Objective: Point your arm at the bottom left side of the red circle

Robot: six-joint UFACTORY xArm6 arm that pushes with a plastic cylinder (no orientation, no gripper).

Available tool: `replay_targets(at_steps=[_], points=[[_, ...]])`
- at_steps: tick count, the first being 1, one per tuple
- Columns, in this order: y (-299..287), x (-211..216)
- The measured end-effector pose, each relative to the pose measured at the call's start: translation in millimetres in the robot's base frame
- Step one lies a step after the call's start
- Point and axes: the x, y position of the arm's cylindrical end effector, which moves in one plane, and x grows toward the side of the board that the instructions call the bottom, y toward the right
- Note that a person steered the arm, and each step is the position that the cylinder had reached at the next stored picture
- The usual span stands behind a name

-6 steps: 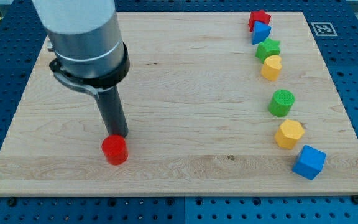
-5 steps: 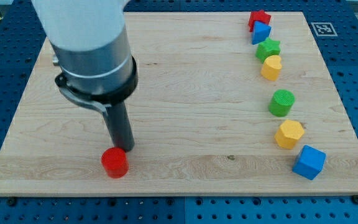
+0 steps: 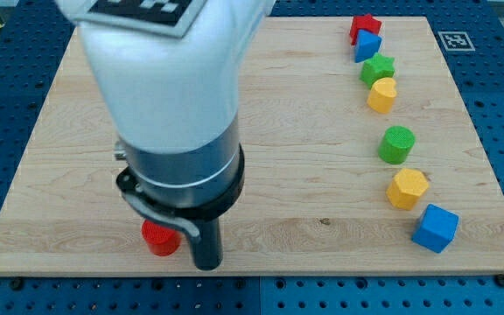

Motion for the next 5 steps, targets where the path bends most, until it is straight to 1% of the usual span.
replay_targets(at_steps=[2,5], points=[[-12,-1],[-86,0]])
